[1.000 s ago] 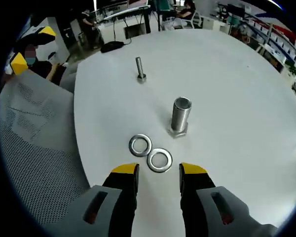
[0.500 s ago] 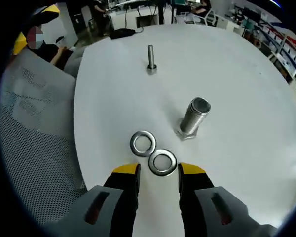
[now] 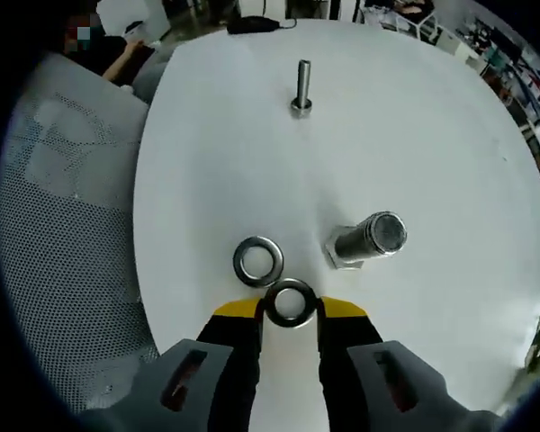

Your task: Place the washer onto the threaded stud by aligning its center hole with the stud, sliding it down to the base, and recovering from edge contact or off-axis alignment until the washer reaches the visible bottom stop.

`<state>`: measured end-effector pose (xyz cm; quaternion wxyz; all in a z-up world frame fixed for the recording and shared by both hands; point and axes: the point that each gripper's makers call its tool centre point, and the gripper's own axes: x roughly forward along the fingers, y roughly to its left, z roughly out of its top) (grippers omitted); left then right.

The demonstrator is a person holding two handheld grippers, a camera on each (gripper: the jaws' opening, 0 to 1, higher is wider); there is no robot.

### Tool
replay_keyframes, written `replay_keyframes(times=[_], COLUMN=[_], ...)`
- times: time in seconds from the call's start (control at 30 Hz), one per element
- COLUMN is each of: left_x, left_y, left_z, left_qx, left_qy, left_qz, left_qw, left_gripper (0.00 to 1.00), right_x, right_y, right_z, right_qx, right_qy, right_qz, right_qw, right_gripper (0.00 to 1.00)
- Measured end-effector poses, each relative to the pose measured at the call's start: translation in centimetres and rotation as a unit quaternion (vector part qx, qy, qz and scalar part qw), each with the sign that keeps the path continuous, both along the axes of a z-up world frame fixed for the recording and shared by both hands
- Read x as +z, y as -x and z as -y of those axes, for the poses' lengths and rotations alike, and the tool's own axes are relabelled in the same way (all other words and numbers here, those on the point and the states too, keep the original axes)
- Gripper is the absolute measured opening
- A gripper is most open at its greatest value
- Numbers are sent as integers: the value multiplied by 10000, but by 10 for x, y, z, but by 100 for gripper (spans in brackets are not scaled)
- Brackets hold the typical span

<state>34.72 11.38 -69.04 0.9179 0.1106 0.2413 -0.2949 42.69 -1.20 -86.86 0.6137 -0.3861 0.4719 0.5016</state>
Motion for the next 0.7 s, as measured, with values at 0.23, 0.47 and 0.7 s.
replay_keyframes(times=[0.23, 0.47, 0.7], left_x=[0, -1, 0], left_y=[0, 0, 1], left_z=[-1, -1, 0], left_qx=[22, -13, -31], left_qy=[35, -40, -50], left_qz=[-15, 2, 41], left_qw=[10000, 10000, 10000], left_gripper=[28, 28, 28], right_x=[0, 0, 1], right_y=[0, 0, 0], right_z=[2, 2, 2], right_qx=[-63, -156, -352], right_qy=[75, 48, -89], right_qz=[-3, 22, 83], right_qw=[10000, 9999, 9993], right_gripper=[24, 23, 23])
